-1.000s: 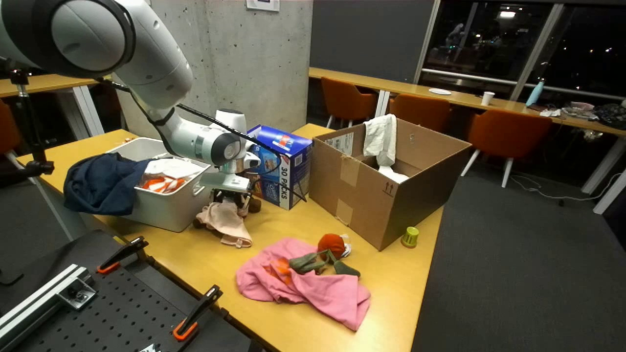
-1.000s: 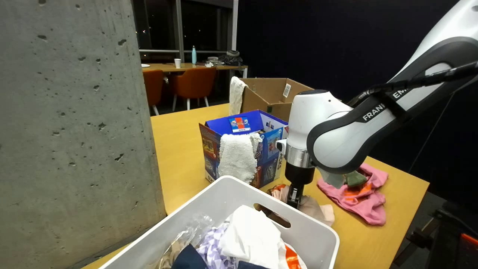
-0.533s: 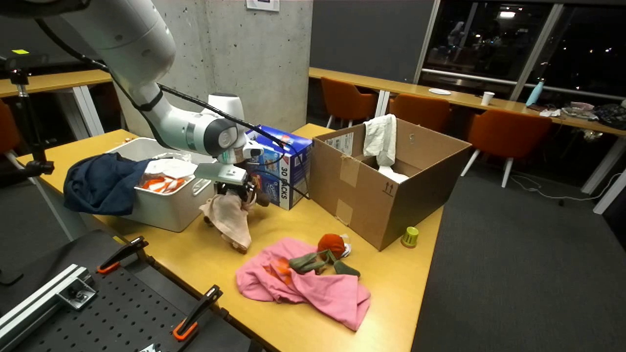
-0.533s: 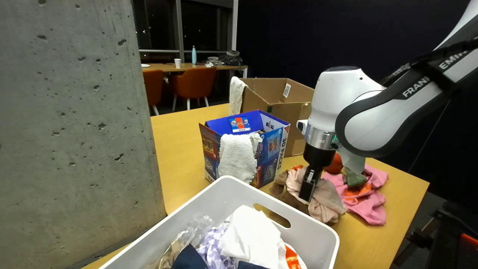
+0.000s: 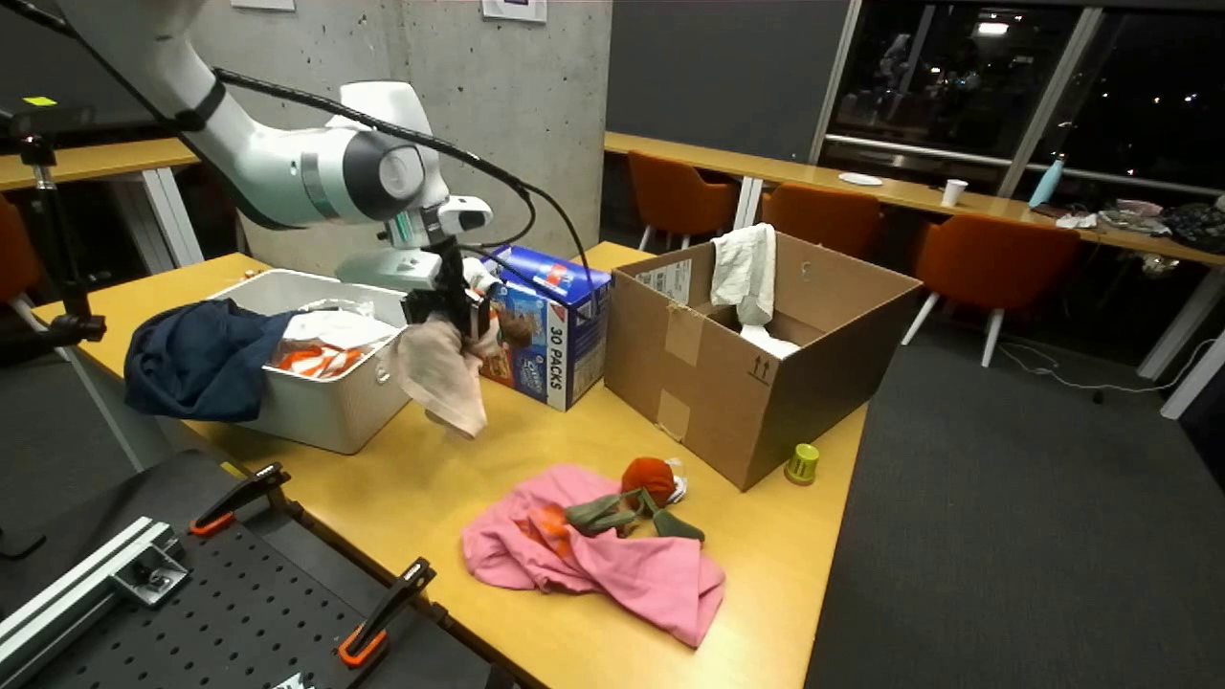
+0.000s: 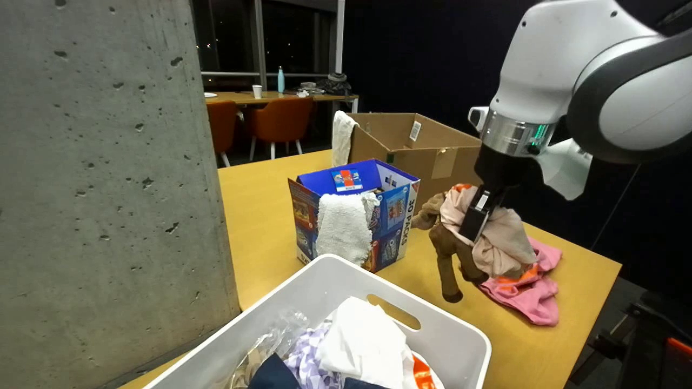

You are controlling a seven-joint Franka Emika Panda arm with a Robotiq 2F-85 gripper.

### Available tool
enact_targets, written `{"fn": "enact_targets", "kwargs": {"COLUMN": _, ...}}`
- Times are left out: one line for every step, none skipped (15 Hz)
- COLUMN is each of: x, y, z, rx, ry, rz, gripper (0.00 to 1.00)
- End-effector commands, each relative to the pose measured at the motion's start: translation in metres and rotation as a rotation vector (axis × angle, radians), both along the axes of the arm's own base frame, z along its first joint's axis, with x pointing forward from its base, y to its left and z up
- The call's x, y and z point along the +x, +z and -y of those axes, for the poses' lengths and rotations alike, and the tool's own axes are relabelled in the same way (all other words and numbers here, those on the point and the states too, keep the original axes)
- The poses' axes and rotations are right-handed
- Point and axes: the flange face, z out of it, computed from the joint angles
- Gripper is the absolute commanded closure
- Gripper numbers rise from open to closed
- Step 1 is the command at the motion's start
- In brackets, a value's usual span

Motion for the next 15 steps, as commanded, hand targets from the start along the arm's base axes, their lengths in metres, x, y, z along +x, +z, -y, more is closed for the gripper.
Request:
{"fn": "enact_targets", "kwargs": {"x": -0.019, "y": 0.061, "z": -0.037, "rx": -0.085, "ry": 0.001, "rz": 0.046, "gripper": 0.98}}
{"fn": "enact_targets", "kwargs": {"x": -0.019, "y": 0.073, "z": -0.053, "rx": -0.107, "ry": 0.011, "rz": 0.051, "gripper": 0.98}}
{"fn": "enact_targets", "kwargs": {"x": -0.021, "y": 0.081, "z": -0.072, "rx": -0.124, "ry": 0.030, "rz": 0.050, "gripper": 0.98}}
{"fn": "enact_targets", "kwargs": {"x": -0.021, "y": 0.087, "z": -0.089, "rx": -0.138, "ry": 0.052, "rz": 0.046, "gripper": 0.98}}
{"fn": "enact_targets", "kwargs": {"x": -0.019, "y": 0.088, "z": -0.109, "rx": -0.149, "ry": 0.076, "rz": 0.037, "gripper": 0.98}}
{"fn": "enact_targets", "kwargs": {"x": -0.017, "y": 0.086, "z": -0.127, "rx": -0.155, "ry": 0.102, "rz": 0.024, "gripper": 0.98}}
{"fn": "enact_targets", "kwargs": {"x": -0.015, "y": 0.084, "z": -0.143, "rx": -0.158, "ry": 0.128, "rz": 0.008, "gripper": 0.98}}
{"fn": "enact_targets", "kwargs": {"x": -0.010, "y": 0.075, "z": -0.159, "rx": -0.158, "ry": 0.155, "rz": -0.012, "gripper": 0.98}}
{"fn": "enact_targets", "kwargs": {"x": -0.006, "y": 0.068, "z": -0.171, "rx": -0.160, "ry": 0.177, "rz": -0.029, "gripper": 0.98}}
{"fn": "enact_targets", "kwargs": {"x": 0.000, "y": 0.055, "z": -0.182, "rx": -0.162, "ry": 0.195, "rz": -0.049, "gripper": 0.98}}
{"fn": "enact_targets", "kwargs": {"x": 0.007, "y": 0.045, "z": -0.190, "rx": -0.163, "ry": 0.212, "rz": -0.066, "gripper": 0.98}}
{"fn": "enact_targets", "kwargs": {"x": 0.013, "y": 0.035, "z": -0.197, "rx": -0.169, "ry": 0.230, "rz": -0.078, "gripper": 0.98}}
{"fn": "enact_targets", "kwargs": {"x": 0.018, "y": 0.024, "z": -0.206, "rx": -0.171, "ry": 0.253, "rz": -0.090, "gripper": 0.98}}
{"fn": "enact_targets", "kwargs": {"x": 0.024, "y": 0.013, "z": -0.216, "rx": -0.174, "ry": 0.278, "rz": -0.099, "gripper": 0.98}}
{"fn": "enact_targets", "kwargs": {"x": 0.029, "y": 0.005, "z": -0.224, "rx": -0.177, "ry": 0.297, "rz": -0.109, "gripper": 0.98}}
